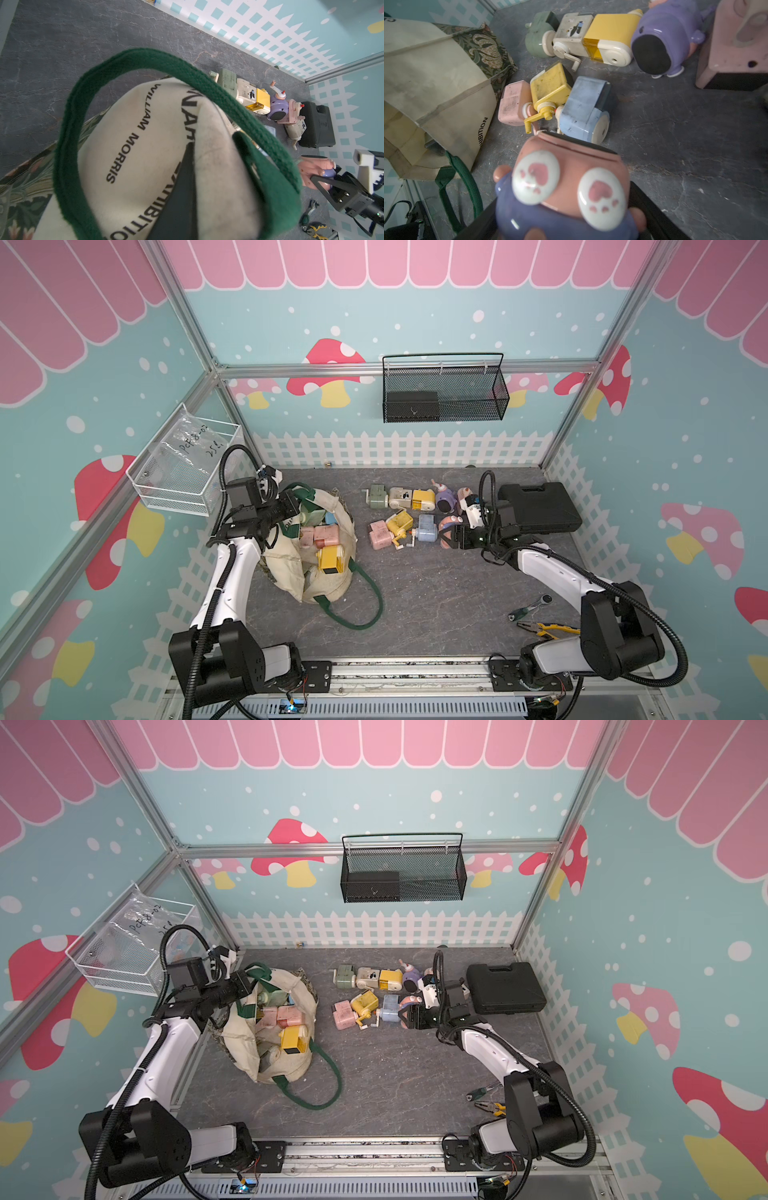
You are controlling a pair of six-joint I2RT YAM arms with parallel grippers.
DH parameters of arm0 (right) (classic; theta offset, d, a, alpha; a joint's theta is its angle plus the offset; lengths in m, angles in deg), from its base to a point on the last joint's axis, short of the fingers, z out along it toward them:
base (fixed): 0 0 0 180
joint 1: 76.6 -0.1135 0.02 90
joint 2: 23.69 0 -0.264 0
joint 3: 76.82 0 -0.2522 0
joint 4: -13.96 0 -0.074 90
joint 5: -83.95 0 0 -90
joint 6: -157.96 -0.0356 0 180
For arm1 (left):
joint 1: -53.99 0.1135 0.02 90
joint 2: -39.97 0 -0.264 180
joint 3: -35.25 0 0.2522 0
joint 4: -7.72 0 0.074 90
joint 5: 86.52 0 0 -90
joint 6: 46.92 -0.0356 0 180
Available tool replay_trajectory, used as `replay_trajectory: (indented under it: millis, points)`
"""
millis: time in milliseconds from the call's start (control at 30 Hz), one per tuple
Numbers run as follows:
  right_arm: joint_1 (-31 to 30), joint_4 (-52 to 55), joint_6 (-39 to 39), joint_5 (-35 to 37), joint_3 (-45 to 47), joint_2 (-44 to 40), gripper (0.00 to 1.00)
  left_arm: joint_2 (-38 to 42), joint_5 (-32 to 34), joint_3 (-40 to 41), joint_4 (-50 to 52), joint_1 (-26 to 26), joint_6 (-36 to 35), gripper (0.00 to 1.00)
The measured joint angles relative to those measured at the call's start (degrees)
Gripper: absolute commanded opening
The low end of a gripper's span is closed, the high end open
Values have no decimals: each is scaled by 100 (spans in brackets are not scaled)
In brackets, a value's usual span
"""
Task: Take out the pencil sharpeners from the tote bags
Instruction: Place the pencil sharpener at the center of the board.
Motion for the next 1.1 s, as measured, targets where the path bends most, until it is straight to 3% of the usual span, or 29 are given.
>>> replay_trajectory:
  millis: [233,667,1033,1100]
  points:
    - [455,-299,-367,-664,-72,896,50,0,0,0,0,0,0,0]
    - [710,-577,-658,-1209,-505,1668,62,0,0,0,0,0,0,0]
    - [734,-599,-706,-1360,-601,1989,83,0,-2,0,0,0,0,0]
    - [734,-614,-715,-1375,-601,1989,97,0,-2,0,0,0,2,0]
